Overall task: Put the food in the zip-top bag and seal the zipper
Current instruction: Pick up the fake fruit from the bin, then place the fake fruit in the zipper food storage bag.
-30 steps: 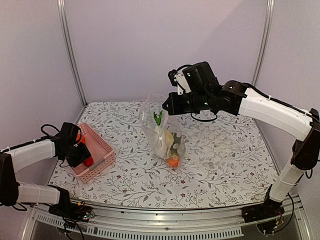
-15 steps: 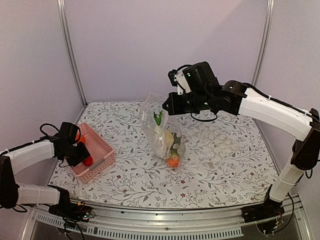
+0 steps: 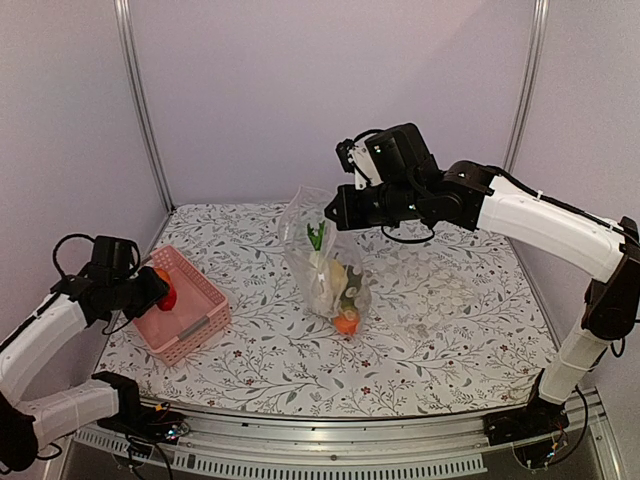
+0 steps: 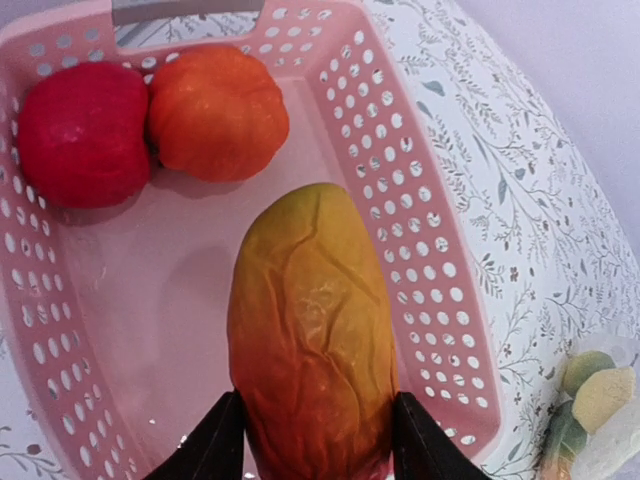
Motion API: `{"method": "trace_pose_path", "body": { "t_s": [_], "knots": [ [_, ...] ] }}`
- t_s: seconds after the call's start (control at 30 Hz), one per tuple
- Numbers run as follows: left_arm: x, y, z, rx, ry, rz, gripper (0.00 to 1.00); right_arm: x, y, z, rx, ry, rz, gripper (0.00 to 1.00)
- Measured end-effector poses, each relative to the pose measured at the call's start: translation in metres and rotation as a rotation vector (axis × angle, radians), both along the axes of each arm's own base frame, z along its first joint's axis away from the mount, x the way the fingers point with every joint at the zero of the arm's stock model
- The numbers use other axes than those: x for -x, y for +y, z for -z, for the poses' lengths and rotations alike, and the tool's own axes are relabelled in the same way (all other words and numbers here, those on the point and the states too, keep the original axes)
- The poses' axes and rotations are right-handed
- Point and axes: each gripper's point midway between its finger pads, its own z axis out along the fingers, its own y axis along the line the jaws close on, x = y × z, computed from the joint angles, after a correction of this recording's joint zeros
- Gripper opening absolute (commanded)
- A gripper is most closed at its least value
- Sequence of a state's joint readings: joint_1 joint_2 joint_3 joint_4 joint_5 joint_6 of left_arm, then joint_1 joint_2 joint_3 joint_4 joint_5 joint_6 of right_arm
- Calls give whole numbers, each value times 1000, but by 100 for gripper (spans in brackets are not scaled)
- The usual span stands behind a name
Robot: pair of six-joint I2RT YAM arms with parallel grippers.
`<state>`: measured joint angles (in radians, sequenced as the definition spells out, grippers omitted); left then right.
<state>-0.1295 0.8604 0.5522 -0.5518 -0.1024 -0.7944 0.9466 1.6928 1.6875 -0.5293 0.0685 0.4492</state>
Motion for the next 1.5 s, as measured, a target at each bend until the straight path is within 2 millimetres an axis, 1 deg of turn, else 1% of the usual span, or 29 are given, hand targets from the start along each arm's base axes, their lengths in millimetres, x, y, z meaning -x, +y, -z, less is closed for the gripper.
{"method": "trace_pose_path", "body": {
  "t_s": [0.07, 0.17, 0.23, 0.33, 0.43, 0.57, 0.67, 0.77, 0.83, 0.93, 1.03, 1.13, 1.27, 1.5],
  "knots": [
    [-4, -4, -20, 15, -57, 26, 47, 0, 0, 0, 0, 0, -1, 0],
    [-11, -14, -58, 47, -158, 73, 46, 1, 1, 0, -2, 2, -4, 0],
    [-16, -23, -84, 73, -219, 114, 46, 1, 2, -1, -5, 3, -10, 0],
    [-20, -38, -115, 104, -284, 175, 45, 2, 3, -1, -12, 4, -19, 0],
    [-25, -67, -149, 138, -345, 285, 46, 4, 4, -2, -14, 6, -25, 0],
    [-29, -116, -198, 188, -432, 449, 45, 4, 5, -2, -16, 5, -27, 0],
    [-31, -151, -225, 226, -478, 551, 46, 5, 6, -3, -19, 2, -28, 0],
    [-31, -187, -244, 263, -504, 650, 46, 6, 7, -3, -20, 2, -32, 0],
    [-30, -213, -251, 285, -510, 712, 46, 6, 7, -3, -20, 2, -32, 0],
    [-29, -245, -252, 312, -501, 788, 46, 7, 8, -3, -20, 2, -34, 0],
    [-28, -274, -245, 329, -475, 851, 46, 7, 8, -3, -20, 2, -34, 0],
    [-27, -295, -235, 338, -443, 893, 46, 7, 8, -3, -20, 2, -34, 0],
    [-26, -313, -223, 348, -409, 924, 45, 7, 7, -3, -19, 1, -33, 0],
    [-26, -315, -218, 378, -385, 901, 46, 7, 7, -3, -17, -2, -28, 0]
  ]
}}
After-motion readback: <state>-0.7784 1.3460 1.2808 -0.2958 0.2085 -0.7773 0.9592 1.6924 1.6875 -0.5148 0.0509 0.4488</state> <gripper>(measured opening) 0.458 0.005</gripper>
